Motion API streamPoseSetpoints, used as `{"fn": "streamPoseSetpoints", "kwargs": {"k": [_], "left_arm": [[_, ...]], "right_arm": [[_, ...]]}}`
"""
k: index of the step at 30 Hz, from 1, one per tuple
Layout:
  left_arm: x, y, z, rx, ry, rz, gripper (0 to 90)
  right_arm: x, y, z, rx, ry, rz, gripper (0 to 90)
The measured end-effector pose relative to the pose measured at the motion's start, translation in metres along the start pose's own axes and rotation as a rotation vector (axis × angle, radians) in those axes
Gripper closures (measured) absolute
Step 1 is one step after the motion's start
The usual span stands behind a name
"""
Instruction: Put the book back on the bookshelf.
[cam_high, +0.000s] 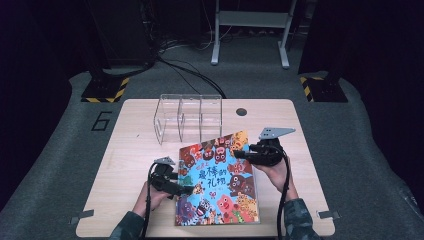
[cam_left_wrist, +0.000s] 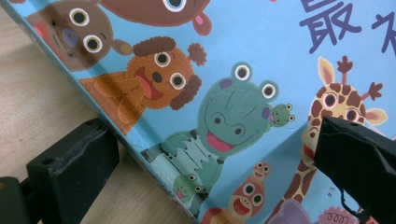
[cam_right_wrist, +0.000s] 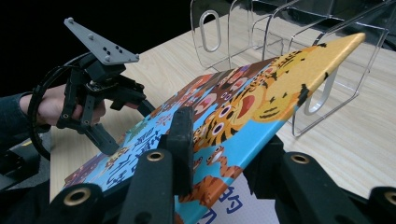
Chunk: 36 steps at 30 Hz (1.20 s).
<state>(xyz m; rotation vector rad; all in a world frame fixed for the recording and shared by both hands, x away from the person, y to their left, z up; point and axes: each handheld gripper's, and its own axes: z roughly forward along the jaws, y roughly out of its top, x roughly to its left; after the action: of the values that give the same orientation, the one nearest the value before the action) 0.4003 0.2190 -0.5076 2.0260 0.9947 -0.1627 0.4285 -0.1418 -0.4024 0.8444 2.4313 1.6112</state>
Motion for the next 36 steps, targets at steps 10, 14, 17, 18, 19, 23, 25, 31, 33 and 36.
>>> {"fn": "streamPoseSetpoints", "kwargs": {"k": [10, 14, 17, 18, 19, 23, 25, 31, 33, 36], "left_arm": [[0.006, -0.002, -0.003, -0.031, -0.004, 0.019, 5.2], [0.006, -0.003, -0.004, -0.035, -0.006, 0.007, 7.0], [0.008, -0.003, -0.003, -0.042, -0.012, -0.008, 8.1], [0.009, -0.003, -0.003, -0.041, -0.012, -0.007, 8.5], [0.009, -0.003, -0.003, -0.04, -0.017, -0.018, 8.6], [0.013, -0.002, -0.005, -0.059, -0.028, -0.047, 12.9], [0.014, -0.003, -0.005, -0.067, -0.028, -0.06, 14.3], [0.015, -0.003, -0.007, -0.084, -0.023, -0.062, 17.8], [0.016, -0.003, -0.008, -0.077, -0.029, -0.059, 18.5], [0.015, -0.003, -0.009, -0.085, -0.026, -0.069, 19.6]], "right_arm": [[-0.002, -0.003, 0.001, -0.009, -0.004, 0.003, 66.7], [-0.004, -0.005, 0.002, -0.012, -0.005, 0.013, 66.5], [-0.005, -0.006, 0.003, -0.012, -0.006, 0.015, 66.3], [-0.005, -0.006, 0.003, -0.012, -0.01, 0.016, 66.3], [-0.006, -0.006, 0.004, -0.014, -0.009, 0.014, 66.3], [-0.006, -0.006, 0.004, -0.024, -0.017, 0.011, 66.2], [-0.006, -0.007, 0.004, -0.024, -0.021, 0.01, 66.2], [-0.005, -0.009, 0.004, -0.036, -0.03, 0.009, 66.2], [-0.005, -0.009, 0.004, -0.04, -0.03, 0.007, 66.2], [-0.005, -0.008, 0.004, -0.042, -0.03, 0.006, 66.1]]}}
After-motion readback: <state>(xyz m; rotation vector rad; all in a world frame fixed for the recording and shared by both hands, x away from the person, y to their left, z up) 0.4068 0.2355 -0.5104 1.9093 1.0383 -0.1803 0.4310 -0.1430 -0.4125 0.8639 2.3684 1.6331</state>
